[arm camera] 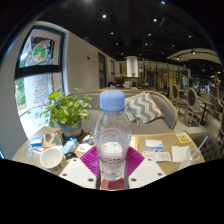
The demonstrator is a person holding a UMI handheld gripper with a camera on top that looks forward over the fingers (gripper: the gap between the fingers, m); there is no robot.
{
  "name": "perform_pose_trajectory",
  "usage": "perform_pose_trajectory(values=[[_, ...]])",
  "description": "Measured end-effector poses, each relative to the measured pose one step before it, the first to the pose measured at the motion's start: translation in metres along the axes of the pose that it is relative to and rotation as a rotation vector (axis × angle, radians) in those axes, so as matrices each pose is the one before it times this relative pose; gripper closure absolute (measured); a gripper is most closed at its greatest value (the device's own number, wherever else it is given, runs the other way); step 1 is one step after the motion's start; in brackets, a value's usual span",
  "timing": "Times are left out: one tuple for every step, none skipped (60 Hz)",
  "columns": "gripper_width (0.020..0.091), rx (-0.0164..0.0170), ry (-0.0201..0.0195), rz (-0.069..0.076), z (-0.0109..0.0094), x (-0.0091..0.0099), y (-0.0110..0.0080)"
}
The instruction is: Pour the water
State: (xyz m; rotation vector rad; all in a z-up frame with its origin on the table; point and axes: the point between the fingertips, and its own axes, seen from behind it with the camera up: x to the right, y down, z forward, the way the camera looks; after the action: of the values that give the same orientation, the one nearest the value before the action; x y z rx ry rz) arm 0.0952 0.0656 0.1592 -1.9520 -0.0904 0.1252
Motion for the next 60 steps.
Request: perform_pose_trajectory(values=[[0.0794, -0.00844, -0.00180, -0.0017, 0.00171, 0.00062, 0.00572], [0.0795, -0.00773, -0.00258, -0.0012, 0.00201, 0.00069, 0.00563], [0.0794, -0.00648, -0.00186, -0.0018, 0.00675, 0.00192, 0.00710], [0.0794, -0.00763, -0.00175, -0.0016, 0.00097, 0.00113, 0.00530], [0.0794, -0.00619, -0.00172, -0.0013, 0.00110, 0.00086, 0.00576], [0.0793, -0.00640, -0.00082, -0.0006, 0.00084, 0.00098, 0.00434], [0.0794, -0.00467, -0.00122, -0.0009, 0.00114, 0.00079, 0.00391], [0.0793, -0.00412, -0.00143, -0.0023, 0.00098, 0.00030, 0.00382], [0.0793, -0.00451, -0.00105, -0.0029, 0.00074, 0.00031, 0.00362], [0.0793, -0.00500, -0.00028, -0.0022, 0.00083, 0.00035, 0.00370], [0.0793, -0.00547, 0.00106, -0.0011, 0.00462, -0.00029, 0.00335], [0.0793, -0.00366, 0.00021, -0.0010, -0.00055, -0.00045, 0.00409], [0.0788, -0.00502, 0.00031, -0.0008, 0.00045, 0.00000, 0.00339], [0.0788, -0.00382, -0.00231, -0.0002, 0.00054, -0.00081, 0.00288], [0.0788, -0.00301, -0.00245, 0.0007, 0.00072, -0.00081, 0.00261], [0.0789, -0.00286, -0.00260, 0.0009, 0.00260, 0.00073, 0.00172], [0.0788, -0.00225, -0.00087, 0.0015, -0.00017, -0.00006, 0.00290], [0.0788, -0.00450, -0.00032, 0.0013, 0.00065, -0.00043, 0.00294], [0.0788, -0.00539, 0.00001, 0.0013, 0.00071, -0.00031, 0.00282], [0.0788, -0.00454, -0.00042, 0.0013, 0.00052, -0.00030, 0.00263], [0.0788, -0.00412, -0.00088, 0.0007, 0.00044, -0.00034, 0.00269], [0.0788, -0.00457, -0.00013, 0.0010, 0.00050, -0.00006, 0.00275], [0.0788, -0.00638, 0.00036, 0.0024, 0.00208, 0.00071, 0.00285], [0.0780, -0.00848, 0.00106, 0.0024, -0.00043, 0.00006, 0.00394], [0.0778, 0.01265, -0.00100, 0.0021, -0.00134, 0.00033, -0.00244], [0.0773, 0.00757, 0.00336, 0.0002, -0.00063, 0.00044, -0.00039], [0.0772, -0.00157, 0.00210, -0.0008, -0.00041, 0.00020, 0.00193], [0.0766, 0.00210, -0.00207, -0.0004, -0.00071, -0.00078, 0.00021], [0.0759, 0.00176, -0.00038, -0.0033, -0.00026, -0.00036, 0.00018], [0.0753, -0.00050, -0.00020, -0.0059, 0.00082, -0.00056, 0.00060], [0.0730, 0.00060, -0.00053, -0.0064, -0.00025, -0.00058, 0.00049], [0.0720, 0.00152, -0.00059, -0.0064, 0.00000, -0.00039, -0.00012], [0.0707, 0.00027, 0.00005, -0.0053, -0.00032, -0.00020, -0.00043], [0.0692, 0.00013, 0.00118, -0.0050, 0.00011, -0.00006, -0.00032], [0.0675, -0.00110, 0.00153, -0.0026, -0.00002, 0.00023, -0.00013], [0.0658, -0.00207, 0.00181, 0.0002, 0.00011, 0.00010, 0.00021], [0.0646, -0.00253, 0.00162, 0.0015, 0.00004, 0.00001, 0.00015], [0.0631, -0.00296, 0.00237, 0.0025, -0.00003, 0.00042, 0.00014], [0.0613, -0.00290, 0.00239, 0.0030, 0.00174, -0.00010, 0.00083], [0.0587, -0.00489, 0.00197, 0.0042, -0.00048, 0.00041, 0.00001], [0.0558, -0.00549, 0.00102, 0.0042, -0.00067, 0.00032, 0.00005], [0.0533, -0.00584, 0.00037, 0.0042, -0.00028, -0.00048, 0.00062], [0.0515, -0.01374, 0.00046, 0.0034, -0.00057, -0.00007, 0.00208], [0.0494, -0.01570, 0.00026, 0.0034, -0.00048, -0.00010, 0.00255], [0.0466, -0.01355, 0.00170, 0.0035, -0.00093, -0.00022, 0.00275], [0.0430, -0.01348, -0.00051, 0.0037, -0.00100, -0.00061, 0.00216], [0.0382, -0.01125, 0.00000, 0.0046, -0.00145, -0.00055, 0.00179], [0.0327, -0.00787, 0.00053, 0.0043, -0.00211, -0.00045, 0.00114], [0.0271, -0.00429, 0.00070, 0.0027, -0.00247, -0.00065, 0.00036], [0.0234, -0.00389, 0.00117, 0.0023, -0.00235, -0.00045, 0.00031], [0.0254, -0.00223, 0.00408, 0.0016, -0.00366, -0.00036, 0.00004], [0.0268, -0.00349, 0.00713, 0.0024, -0.00407, 0.00035, 0.00005], [0.0268, -0.00378, 0.00887, 0.0023, -0.00443, 0.00053, -0.00007], [0.0257, -0.00348, 0.00949, 0.0017, -0.00481, 0.00048, -0.00026], [0.0247, -0.00289, 0.00878, 0.0011, -0.00474, 0.00009, -0.00047], [0.0244, -0.00359, 0.00825, 0.0008, -0.00545, 0.00017, -0.00042], [0.0245, -0.00316, 0.00894, 0.0015, -0.00599, 0.00028, -0.00043], [0.0246, -0.00292, 0.00648, 0.0022, -0.00630, -0.00073, -0.00047], [0.0250, -0.00281, 0.00591, 0.0028, -0.00639, -0.00066, -0.00063], [0.0249, -0.00393, 0.00699, 0.0043, -0.00682, -0.00045, -0.00029]])
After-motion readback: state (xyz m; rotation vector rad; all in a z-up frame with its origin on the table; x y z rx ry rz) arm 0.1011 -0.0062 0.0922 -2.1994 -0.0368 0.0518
